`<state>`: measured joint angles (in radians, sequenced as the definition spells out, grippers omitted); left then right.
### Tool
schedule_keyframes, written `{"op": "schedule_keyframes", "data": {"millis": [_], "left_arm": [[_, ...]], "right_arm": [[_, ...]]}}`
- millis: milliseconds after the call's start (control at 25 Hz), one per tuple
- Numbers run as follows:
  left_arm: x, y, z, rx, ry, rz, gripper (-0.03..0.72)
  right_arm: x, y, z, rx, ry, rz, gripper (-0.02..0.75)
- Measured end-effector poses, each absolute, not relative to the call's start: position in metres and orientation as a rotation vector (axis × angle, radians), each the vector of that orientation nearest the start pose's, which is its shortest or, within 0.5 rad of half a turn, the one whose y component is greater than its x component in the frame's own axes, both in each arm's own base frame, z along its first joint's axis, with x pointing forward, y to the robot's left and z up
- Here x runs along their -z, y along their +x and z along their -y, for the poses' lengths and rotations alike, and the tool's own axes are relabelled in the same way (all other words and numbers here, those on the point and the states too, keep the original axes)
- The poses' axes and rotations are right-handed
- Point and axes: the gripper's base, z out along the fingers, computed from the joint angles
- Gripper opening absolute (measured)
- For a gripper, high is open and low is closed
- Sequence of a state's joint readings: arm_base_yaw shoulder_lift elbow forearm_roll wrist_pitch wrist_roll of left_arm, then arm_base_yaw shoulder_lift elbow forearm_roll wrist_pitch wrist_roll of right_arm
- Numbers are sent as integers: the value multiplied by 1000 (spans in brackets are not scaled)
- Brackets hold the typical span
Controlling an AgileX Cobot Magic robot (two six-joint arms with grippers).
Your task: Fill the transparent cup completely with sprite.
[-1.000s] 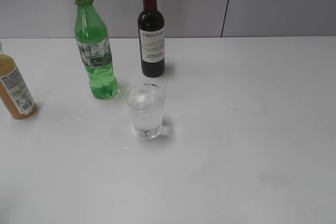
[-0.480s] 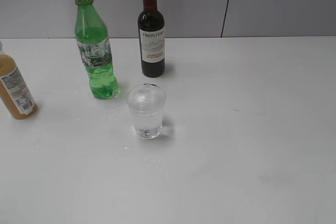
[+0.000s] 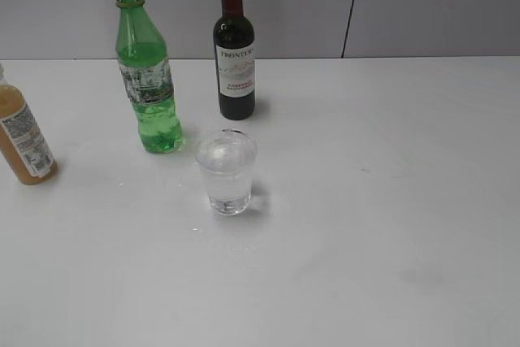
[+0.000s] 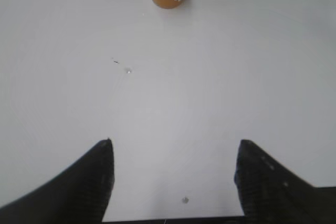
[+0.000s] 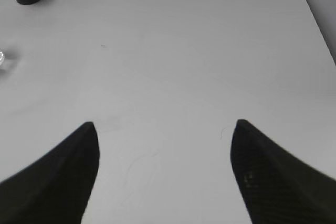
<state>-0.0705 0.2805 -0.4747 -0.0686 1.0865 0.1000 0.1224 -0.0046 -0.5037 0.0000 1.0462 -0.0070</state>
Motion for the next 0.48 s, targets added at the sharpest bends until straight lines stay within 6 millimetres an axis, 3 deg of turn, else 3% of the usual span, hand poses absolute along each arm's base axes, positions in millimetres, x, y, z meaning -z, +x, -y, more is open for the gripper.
{"op": "schedule_keyframes", "data": {"millis": [480], "left_arm": [[-268, 3, 6, 74, 170, -2134, 552]], "right_arm": [[-279, -5, 1, -73, -131, -2018, 590]]}}
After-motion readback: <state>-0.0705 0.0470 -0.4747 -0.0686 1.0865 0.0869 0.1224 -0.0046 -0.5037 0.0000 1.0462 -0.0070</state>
